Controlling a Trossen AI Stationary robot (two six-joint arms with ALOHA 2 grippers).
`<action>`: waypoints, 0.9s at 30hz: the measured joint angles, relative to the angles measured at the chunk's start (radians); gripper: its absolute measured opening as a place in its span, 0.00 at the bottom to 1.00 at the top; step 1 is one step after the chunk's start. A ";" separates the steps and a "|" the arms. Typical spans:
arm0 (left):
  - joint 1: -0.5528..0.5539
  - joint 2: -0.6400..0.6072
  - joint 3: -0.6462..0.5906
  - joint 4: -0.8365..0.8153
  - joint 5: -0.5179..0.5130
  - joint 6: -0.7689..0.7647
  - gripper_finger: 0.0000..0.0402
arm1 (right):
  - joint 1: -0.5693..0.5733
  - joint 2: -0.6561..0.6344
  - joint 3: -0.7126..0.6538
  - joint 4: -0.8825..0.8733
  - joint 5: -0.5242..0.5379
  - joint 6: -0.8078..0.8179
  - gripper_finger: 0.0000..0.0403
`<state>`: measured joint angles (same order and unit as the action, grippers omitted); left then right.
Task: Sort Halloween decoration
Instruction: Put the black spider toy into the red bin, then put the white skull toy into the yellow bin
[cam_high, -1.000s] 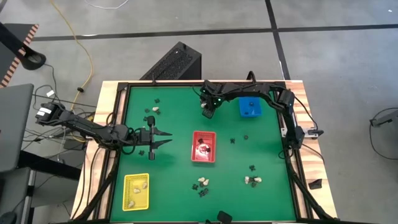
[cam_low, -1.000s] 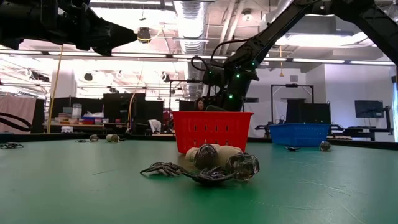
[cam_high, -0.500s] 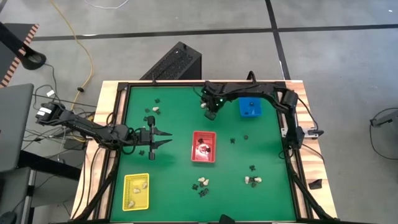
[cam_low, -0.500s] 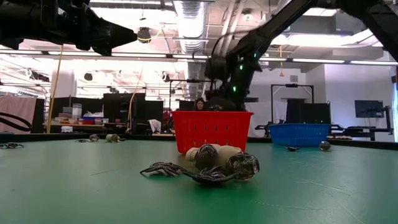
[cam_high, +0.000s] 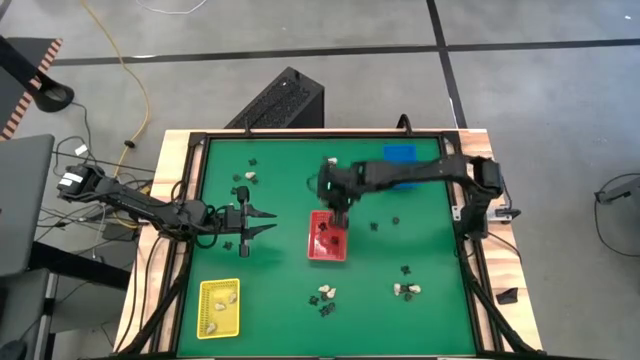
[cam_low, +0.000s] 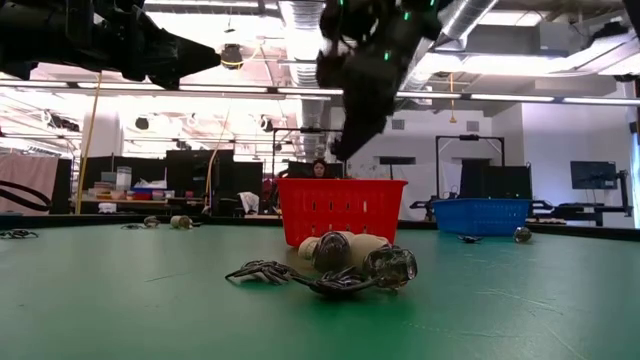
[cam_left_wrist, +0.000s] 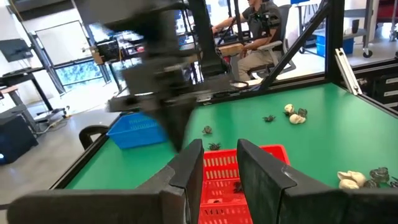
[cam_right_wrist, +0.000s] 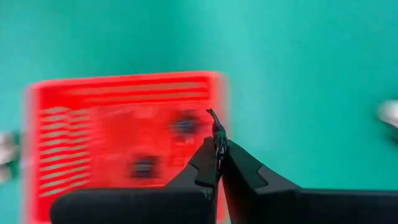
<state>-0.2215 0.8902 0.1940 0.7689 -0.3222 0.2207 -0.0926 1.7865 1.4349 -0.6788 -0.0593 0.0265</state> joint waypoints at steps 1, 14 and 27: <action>0.000 0.000 0.000 0.000 0.000 0.000 0.22 | 0.035 0.002 0.000 0.005 0.000 0.000 0.10; 0.000 0.000 0.000 -0.011 -0.004 -0.020 0.22 | 0.203 0.068 0.000 0.086 0.039 0.019 0.14; 0.000 0.000 0.000 -0.018 -0.005 -0.027 0.22 | 0.171 0.064 0.008 -0.007 0.049 0.053 0.38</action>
<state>-0.2215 0.8902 0.1940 0.7506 -0.3271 0.1936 0.0785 1.8503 1.4431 -0.6855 -0.0103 0.0795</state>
